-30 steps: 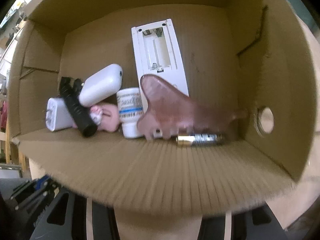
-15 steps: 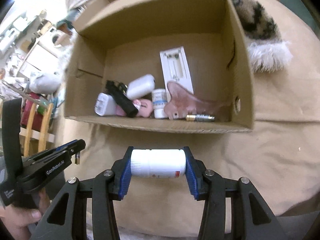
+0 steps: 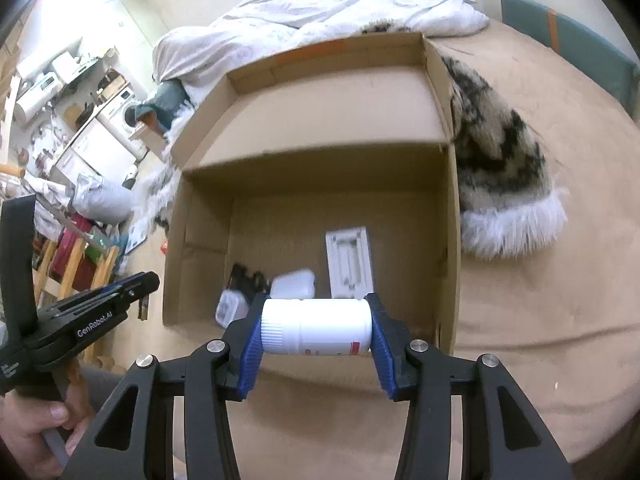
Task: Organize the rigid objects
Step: 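Carry the battery with the left tool into the box while the right tool carries the pill bottle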
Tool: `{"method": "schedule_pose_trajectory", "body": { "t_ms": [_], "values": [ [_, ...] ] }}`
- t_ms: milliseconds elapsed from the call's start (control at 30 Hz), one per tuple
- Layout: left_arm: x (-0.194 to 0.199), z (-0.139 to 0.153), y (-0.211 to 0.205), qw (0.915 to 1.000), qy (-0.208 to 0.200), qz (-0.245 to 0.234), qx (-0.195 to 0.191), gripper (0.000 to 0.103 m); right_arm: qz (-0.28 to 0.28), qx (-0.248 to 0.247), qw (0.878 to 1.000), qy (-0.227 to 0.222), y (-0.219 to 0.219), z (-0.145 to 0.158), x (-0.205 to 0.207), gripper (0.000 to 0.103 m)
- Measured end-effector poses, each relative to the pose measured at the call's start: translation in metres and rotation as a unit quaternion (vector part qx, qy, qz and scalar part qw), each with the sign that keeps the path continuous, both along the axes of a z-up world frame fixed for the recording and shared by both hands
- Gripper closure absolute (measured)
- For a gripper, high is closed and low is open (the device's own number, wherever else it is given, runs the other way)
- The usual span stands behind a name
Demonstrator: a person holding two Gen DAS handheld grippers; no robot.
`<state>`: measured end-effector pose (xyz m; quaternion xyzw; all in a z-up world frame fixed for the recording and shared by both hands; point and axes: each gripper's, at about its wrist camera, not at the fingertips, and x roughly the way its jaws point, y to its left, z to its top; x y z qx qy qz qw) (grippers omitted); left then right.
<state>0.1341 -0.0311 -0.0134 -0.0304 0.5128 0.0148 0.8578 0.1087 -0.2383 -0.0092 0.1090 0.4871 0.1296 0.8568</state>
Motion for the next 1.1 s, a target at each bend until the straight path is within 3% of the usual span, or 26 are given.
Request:
{"method": "schedule_pose_trajectory", "body": {
  "t_ms": [300, 433, 533, 767, 1100],
  "values": [
    [0.036, -0.011, -0.021, 0.9997, -0.007, -0.024, -0.003, 0.094, -0.005, -0.002, 1.0, -0.019, 0.005, -0.002, 0.04, 0.054],
    [0.043, -0.037, -0.033, 0.9982, -0.013, -0.046, 0.035, 0.094, -0.009, -0.005, 1.0, -0.001, 0.005, -0.03, 0.046, 0.054],
    [0.045, -0.051, -0.033, 0.9987, 0.001, -0.049, 0.016, 0.094, -0.011, 0.006, 0.999, 0.037, 0.007, -0.05, 0.053, 0.054],
    [0.048, -0.064, -0.042, 0.9978, -0.006, -0.06, 0.026, 0.094, 0.007, -0.022, 0.999, 0.044, 0.022, -0.061, 0.063, 0.054],
    [0.054, -0.072, -0.032, 0.9991, 0.012, -0.04, 0.002, 0.094, 0.008, -0.04, 0.996, 0.074, 0.026, -0.079, 0.07, 0.053]
  ]
}}
